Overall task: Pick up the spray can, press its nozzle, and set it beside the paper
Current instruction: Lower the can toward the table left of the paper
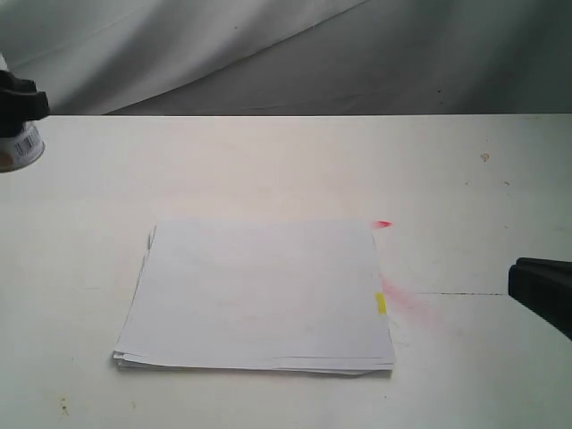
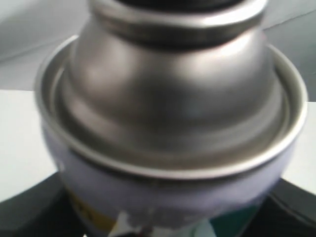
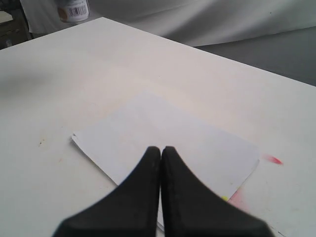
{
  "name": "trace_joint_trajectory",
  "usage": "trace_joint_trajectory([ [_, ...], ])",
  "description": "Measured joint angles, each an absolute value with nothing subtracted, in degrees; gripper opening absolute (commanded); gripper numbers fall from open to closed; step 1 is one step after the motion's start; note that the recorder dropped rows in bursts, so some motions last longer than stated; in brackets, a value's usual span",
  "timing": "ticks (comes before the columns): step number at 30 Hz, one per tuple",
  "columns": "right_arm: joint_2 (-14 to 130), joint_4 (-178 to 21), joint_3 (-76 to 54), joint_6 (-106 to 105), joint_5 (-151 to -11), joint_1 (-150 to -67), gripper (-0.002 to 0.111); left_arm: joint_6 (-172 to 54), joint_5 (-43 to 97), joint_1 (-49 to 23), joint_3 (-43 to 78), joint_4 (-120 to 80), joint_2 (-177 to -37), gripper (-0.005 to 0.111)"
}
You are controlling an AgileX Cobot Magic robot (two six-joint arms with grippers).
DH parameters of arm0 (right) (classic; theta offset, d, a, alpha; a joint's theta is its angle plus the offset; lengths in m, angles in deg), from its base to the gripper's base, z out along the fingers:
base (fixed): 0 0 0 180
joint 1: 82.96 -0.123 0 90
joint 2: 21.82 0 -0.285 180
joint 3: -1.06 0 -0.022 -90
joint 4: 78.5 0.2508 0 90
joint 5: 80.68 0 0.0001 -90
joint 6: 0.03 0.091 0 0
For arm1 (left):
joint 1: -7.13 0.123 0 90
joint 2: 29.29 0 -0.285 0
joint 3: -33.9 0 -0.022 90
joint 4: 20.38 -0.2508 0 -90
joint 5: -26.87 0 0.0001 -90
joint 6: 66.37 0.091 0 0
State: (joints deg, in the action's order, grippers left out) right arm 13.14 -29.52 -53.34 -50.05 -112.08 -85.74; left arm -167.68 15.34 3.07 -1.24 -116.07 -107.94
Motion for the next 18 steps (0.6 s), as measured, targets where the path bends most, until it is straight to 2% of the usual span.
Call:
trace_joint_trajectory([
  [4,13.1,-29.5,-53.3,-50.0,-112.1,-85.7,0.0,-141.6,18.2,4.3,3.4,-92.9,-105.5,0.0],
  [6,13.1,-29.5,-53.3,-50.0,-112.1,-85.7,0.0,-122.8,24.5,7.3,4.2,-74.3,-105.4,0.0],
  [11,13.1,-29.5,-53.3,-50.0,-112.1,-85.7,0.0,-113.4,26.9,9.9,2.5,-65.4,-105.6,0.0],
  [14,13.1,-29.5,-53.3,-50.0,-112.1,-85.7,0.0,-108.0,35.9,13.4,-2.2,-57.3,-108.6,0.0],
  [18,13.1,-29.5,-53.3,-50.0,-112.1,-85.7,0.0,-95.2,46.0,14.1,-8.3,-47.4,-114.0,0.0],
])
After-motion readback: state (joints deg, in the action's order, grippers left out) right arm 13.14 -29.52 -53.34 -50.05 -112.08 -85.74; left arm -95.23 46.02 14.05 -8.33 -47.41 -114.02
